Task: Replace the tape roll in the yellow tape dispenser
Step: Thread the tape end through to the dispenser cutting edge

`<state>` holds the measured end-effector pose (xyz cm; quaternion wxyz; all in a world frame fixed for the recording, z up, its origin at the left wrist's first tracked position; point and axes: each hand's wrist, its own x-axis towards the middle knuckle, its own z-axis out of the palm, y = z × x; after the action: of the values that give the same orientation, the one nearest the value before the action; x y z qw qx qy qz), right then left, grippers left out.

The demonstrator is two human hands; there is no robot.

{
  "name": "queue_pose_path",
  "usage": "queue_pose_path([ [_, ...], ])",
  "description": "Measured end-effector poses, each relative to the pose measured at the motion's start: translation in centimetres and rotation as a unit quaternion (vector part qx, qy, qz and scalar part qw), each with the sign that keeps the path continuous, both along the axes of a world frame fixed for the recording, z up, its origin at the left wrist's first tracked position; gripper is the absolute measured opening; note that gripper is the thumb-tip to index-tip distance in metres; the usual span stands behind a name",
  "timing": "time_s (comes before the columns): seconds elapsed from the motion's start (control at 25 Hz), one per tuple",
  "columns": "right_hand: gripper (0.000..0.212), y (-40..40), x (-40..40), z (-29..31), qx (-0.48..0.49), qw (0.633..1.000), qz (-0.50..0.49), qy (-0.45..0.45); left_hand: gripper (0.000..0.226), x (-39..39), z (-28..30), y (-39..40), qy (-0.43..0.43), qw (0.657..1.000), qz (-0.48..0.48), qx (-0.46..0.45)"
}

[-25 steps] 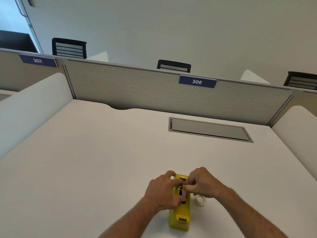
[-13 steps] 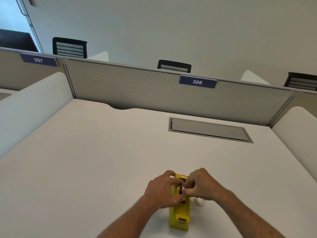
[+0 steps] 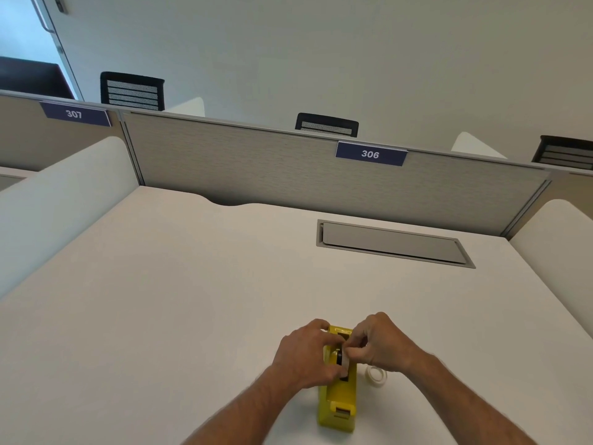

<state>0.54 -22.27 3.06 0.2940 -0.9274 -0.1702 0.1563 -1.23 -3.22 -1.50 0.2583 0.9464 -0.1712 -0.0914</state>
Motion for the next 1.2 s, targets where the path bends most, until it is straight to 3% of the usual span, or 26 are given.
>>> queue_pose_path([
  [0.48, 0.024, 0.2, -0.1, 0.6, -0.057, 0.998, 0.028, -0.011, 0.07, 0.0, 0.0, 0.0, -0.007, 1.0, 0.002, -0.012],
  [0.72, 0.011, 0.4, 0.2, 0.5, -0.046, 0.998, 0.028, -0.025, 0.07, 0.0, -0.1, -0.1, -0.002, 1.0, 0.007, -0.013],
  [1.0, 0.024, 0.5, -0.1, 1.0, -0.071, 0.996, 0.045, -0.021, 0.072, 0.1, -0.1, -0.2, 0.006, 1.0, 0.011, -0.016],
  [1.2, 0.012, 0.6, 0.0, 1.1, -0.064, 0.997, 0.036, -0.018, 0.069, 0.0, 0.0, -0.1, 0.009, 1.0, 0.009, -0.015],
])
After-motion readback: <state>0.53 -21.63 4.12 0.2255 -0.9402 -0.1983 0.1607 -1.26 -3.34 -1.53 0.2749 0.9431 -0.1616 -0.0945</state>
